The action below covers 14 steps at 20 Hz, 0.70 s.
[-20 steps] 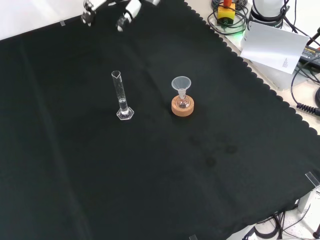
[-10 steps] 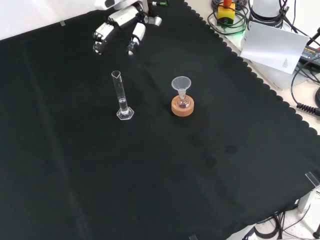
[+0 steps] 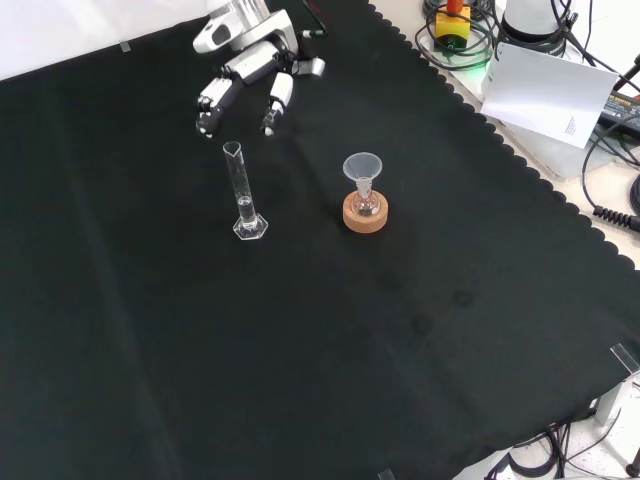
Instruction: Pick up the graduated cylinder.
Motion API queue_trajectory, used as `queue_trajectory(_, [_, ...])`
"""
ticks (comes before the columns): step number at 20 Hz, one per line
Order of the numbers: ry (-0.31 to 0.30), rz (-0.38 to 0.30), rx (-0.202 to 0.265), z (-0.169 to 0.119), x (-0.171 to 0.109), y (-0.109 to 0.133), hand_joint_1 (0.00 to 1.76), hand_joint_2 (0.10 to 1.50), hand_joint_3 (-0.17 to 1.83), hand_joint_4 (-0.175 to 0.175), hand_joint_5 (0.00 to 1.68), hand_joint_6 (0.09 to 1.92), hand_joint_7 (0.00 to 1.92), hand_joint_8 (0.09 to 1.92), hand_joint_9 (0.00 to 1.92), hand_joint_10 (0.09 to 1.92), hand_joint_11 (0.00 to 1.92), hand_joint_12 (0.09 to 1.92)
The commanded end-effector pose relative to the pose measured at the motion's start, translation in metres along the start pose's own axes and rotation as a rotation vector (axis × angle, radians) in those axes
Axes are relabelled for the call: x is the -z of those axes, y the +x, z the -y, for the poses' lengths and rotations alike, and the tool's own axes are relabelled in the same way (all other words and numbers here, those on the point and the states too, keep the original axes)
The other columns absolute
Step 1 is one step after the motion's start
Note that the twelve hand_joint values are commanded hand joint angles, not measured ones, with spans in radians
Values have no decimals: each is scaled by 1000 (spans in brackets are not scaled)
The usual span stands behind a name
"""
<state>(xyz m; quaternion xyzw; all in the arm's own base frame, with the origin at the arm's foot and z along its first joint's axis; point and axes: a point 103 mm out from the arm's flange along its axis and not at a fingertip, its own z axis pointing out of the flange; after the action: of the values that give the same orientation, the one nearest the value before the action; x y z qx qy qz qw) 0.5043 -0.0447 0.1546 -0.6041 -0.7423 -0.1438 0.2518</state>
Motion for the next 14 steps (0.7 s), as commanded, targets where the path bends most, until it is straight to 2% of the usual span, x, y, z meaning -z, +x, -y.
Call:
queue_trajectory(1, [-8, -60, 40, -19, -17, 2, 843, 1050, -175, -44, 426, 87, 194, 619, 406, 614, 196, 1363])
queue_trajectory(7, [5, -94, 65, -30, -26, -3, 847, 1045, -175, -44, 432, 87, 217, 624, 424, 615, 208, 1360])
queue_trajectory(14, [-32, -111, 110, -31, -31, -10, 860, 1040, -175, -45, 447, 87, 244, 629, 452, 615, 230, 1357])
